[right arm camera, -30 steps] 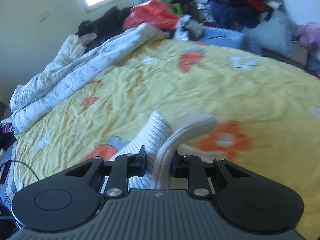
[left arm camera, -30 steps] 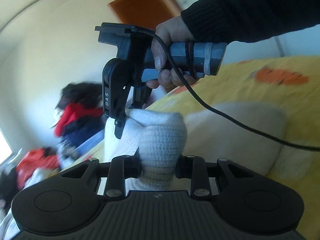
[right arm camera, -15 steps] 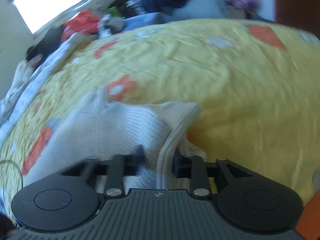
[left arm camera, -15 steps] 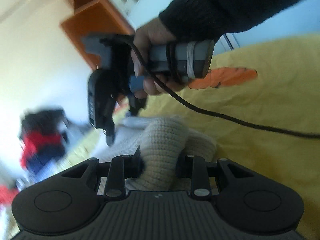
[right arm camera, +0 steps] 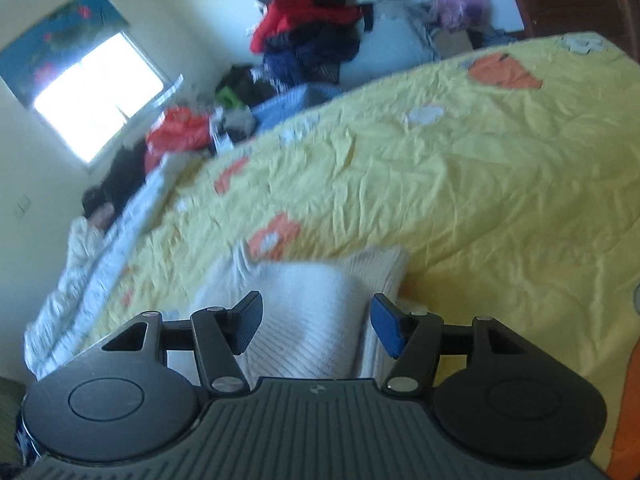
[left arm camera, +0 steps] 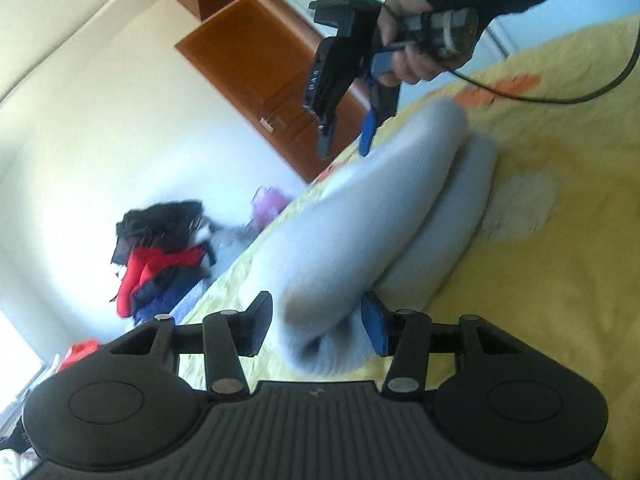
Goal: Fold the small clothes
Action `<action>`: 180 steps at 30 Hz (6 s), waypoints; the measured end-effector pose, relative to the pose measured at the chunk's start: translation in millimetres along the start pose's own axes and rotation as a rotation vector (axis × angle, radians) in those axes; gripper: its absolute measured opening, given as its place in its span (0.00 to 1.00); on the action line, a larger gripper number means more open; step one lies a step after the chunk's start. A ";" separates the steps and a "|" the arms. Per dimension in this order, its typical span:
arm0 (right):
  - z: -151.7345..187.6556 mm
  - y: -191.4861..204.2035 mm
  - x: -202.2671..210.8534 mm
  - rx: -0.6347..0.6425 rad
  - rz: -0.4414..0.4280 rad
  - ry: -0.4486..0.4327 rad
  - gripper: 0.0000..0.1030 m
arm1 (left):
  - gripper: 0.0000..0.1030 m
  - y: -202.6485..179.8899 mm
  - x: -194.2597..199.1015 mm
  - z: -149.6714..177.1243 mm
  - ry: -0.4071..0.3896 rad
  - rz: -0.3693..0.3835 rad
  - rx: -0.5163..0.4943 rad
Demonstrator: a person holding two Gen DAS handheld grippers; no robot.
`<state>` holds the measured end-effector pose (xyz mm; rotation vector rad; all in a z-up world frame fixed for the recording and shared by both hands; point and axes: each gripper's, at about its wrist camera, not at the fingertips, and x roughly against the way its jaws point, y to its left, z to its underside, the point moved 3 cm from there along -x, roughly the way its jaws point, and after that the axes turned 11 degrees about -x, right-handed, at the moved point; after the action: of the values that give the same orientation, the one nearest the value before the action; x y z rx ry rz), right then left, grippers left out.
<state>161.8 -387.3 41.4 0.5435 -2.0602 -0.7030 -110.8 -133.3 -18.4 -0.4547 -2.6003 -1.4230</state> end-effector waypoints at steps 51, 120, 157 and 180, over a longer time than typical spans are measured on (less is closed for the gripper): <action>94.5 3.3 74.2 -0.038 0.051 -0.031 0.66 | 0.51 39.6 25.3 41.1 -0.145 0.199 -0.079; 149.2 98.3 -23.7 0.024 -0.140 0.128 0.57 | 0.43 173.6 -51.8 160.7 0.266 0.641 1.360; 76.4 148.2 -129.7 0.307 0.331 -0.152 0.61 | 0.88 141.6 -130.8 69.4 0.366 0.138 0.706; 81.4 155.9 -151.6 0.233 0.326 -0.098 0.73 | 0.88 159.9 -93.7 77.5 0.303 0.098 0.801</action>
<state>155.2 -156.6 15.8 0.2937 -2.2683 -0.3050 31.8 -5.4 42.1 -0.2186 -2.5614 -0.3040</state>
